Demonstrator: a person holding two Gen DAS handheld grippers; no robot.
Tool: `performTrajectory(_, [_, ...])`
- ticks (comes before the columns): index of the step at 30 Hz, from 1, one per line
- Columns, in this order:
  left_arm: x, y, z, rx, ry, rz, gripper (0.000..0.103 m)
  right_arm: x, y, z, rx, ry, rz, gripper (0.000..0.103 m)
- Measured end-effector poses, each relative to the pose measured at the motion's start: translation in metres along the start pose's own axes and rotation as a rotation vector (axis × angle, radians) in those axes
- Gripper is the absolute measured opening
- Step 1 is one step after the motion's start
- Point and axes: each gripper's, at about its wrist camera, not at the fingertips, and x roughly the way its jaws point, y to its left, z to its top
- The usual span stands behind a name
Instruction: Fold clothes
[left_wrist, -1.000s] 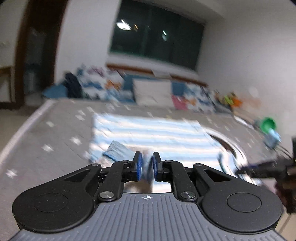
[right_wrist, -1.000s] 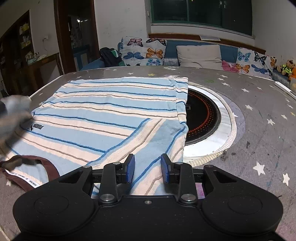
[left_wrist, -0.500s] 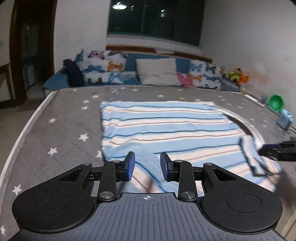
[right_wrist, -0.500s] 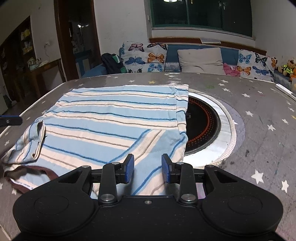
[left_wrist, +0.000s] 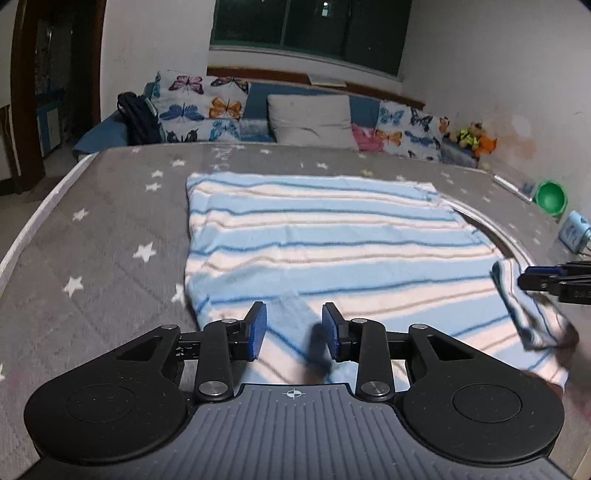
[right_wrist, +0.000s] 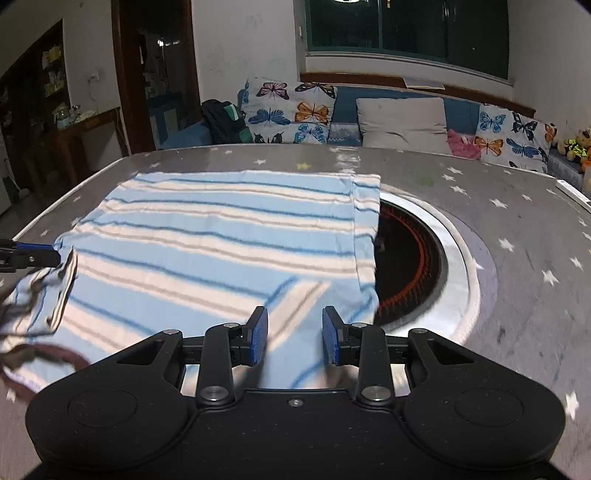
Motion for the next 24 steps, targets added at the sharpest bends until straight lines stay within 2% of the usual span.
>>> performTrajectory(2, [0.008,-0.001,-0.002,0.016,0.028,-0.001,0.037,0.013,-0.001,0.001,-0.005,0.027,-0.005,0.035])
performTrajectory(4, [0.008,-0.003,-0.003,0.033,0.023,0.002,0.038,0.021,-0.002,0.001,-0.008,0.042,-0.007,0.035])
performTrajectory(10, [-0.005,-0.003,-0.002,0.024,0.013,0.003,0.045,0.013,-0.002,0.0,-0.012,0.033,-0.005,0.035])
performTrajectory(17, [-0.033,-0.013,-0.013,0.088,0.001,0.012,0.051,-0.018,-0.002,-0.012,-0.022,0.014,-0.002,0.035])
performTrajectory(21, [-0.053,-0.02,-0.028,0.137,-0.013,0.022,0.061,-0.044,0.0,-0.027,-0.041,0.014,0.012,0.037])
performTrajectory(24, [-0.069,-0.026,-0.042,0.161,-0.017,0.017,0.063,-0.062,0.002,-0.041,-0.054,0.021,0.031,0.039])
